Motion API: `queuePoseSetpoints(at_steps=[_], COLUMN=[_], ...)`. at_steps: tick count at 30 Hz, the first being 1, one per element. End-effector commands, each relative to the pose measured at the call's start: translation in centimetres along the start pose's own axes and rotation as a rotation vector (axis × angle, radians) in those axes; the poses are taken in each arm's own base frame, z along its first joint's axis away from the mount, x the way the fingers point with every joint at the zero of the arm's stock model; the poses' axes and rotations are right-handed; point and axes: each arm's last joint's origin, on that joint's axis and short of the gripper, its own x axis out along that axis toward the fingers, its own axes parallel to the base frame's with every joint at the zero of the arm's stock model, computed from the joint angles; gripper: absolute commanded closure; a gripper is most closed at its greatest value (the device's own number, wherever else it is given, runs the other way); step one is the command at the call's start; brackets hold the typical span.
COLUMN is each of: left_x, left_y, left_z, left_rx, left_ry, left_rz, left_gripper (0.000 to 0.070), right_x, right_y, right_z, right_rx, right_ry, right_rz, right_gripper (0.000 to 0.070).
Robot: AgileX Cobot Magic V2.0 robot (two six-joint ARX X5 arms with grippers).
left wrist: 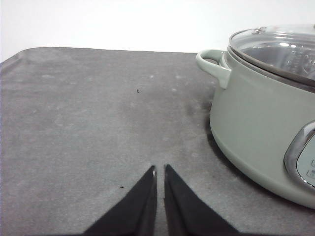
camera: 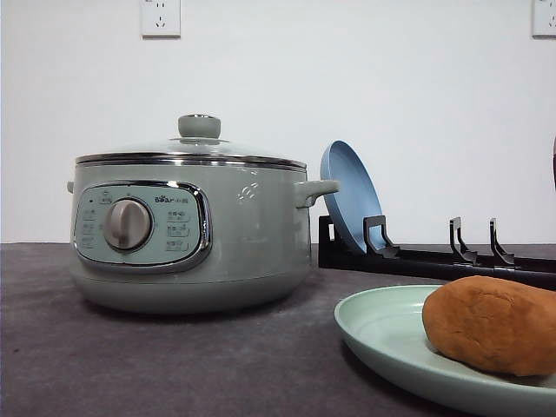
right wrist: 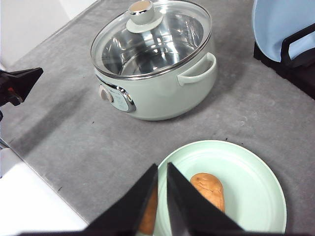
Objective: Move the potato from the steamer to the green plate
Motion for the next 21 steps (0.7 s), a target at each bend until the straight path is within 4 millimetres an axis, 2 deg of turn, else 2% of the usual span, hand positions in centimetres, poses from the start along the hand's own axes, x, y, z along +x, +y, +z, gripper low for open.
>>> queuePoseSetpoints(at_steps=[1,21], left_x=[0.2,0.2], left_y=[0.05,0.05], left_z=[-0.73,-0.73], left_rx=[0.025,0.025], left_ry=[0.025,0.025], left_rz=[0.008,0.008], left_gripper=[0.0678,0.0678], right_x=[-0.24,-0.24], right_y=[0.18,0.18], right_z=[0.41,0.41], right_rx=[-0.002,-0.002], right_ry=[-0.022,-0.022], right_rz=[0.008,0.008], right_gripper=[0.0679,0.0679])
